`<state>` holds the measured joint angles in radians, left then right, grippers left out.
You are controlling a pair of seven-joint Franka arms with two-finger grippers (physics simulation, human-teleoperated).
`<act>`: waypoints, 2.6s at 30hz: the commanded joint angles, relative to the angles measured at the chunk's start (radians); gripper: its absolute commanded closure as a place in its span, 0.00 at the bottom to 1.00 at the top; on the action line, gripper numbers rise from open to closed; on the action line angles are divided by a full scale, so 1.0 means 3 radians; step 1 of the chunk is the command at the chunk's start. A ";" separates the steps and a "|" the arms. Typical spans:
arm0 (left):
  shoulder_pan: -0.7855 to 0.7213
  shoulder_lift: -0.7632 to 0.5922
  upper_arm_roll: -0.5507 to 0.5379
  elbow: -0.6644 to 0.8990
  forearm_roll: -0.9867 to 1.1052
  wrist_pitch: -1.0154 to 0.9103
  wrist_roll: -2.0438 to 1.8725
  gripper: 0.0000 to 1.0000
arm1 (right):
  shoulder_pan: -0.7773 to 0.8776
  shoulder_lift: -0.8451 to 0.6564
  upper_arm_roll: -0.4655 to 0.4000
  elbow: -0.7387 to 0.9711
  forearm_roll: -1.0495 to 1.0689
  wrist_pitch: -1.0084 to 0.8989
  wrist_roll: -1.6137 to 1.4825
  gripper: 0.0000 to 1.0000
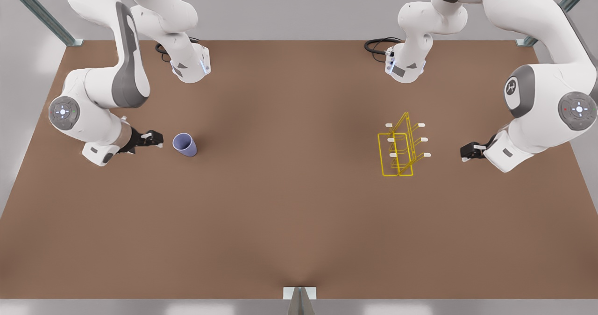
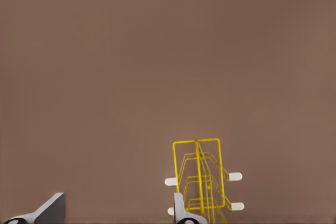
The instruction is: Place the cup on the cup holder
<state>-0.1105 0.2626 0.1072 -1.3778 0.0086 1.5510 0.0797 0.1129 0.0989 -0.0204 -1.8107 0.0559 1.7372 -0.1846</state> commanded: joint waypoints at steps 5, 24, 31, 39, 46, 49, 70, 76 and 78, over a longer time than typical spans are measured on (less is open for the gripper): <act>-0.0005 0.0060 0.0001 0.0001 -0.0003 -0.0062 -0.0015 0.00 | 0.0212 -0.0140 0.0129 -0.0709 0.0008 0.0677 0.0574 0.00; -0.0005 0.0152 -0.0020 0.0001 -0.0008 -0.0031 -0.0005 0.00 | 0.0283 -0.0018 0.0232 -0.1440 -0.0263 0.1378 0.1239 0.00; -0.0005 0.0168 -0.0020 0.0001 -0.0008 -0.0026 -0.0005 0.00 | 0.0294 -0.0094 0.0232 -0.1726 -0.0253 0.1541 0.1188 0.00; -0.0010 0.0173 -0.0020 0.0001 -0.0008 -0.0021 -0.0005 0.00 | 0.0283 0.0013 0.0232 -0.1921 -0.0253 0.1756 0.1127 0.00; -0.0005 0.0204 -0.0020 0.0001 -0.0008 0.0000 -0.0005 0.00 | 0.0263 0.0136 0.0227 -0.1987 -0.0258 0.1971 0.1055 0.05; -0.0010 0.0204 -0.0020 0.0001 -0.0008 0.0000 -0.0005 0.00 | 0.0247 0.0212 0.0227 -0.1997 -0.0258 0.2063 0.0922 0.23; -0.0025 0.0219 -0.0025 0.0006 -0.0008 0.0025 0.0000 0.00 | 0.0360 0.0197 0.0452 -0.1389 0.1128 0.1833 0.0324 0.79; -0.0031 0.0219 -0.0025 0.0006 -0.0008 0.0025 -0.0010 0.00 | 0.0375 0.0627 0.0462 -0.0975 0.2575 0.1460 -0.0617 0.79; -0.0031 0.0219 -0.0025 0.0006 -0.0008 0.0030 -0.0010 0.00 | 0.0508 0.0734 0.0467 -0.0888 0.3050 0.1465 -0.0714 0.79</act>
<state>-0.1196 0.3303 0.0996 -1.3765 0.0054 1.5588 0.0788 0.2564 0.3103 0.1185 -2.0900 0.8016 2.2177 -0.1011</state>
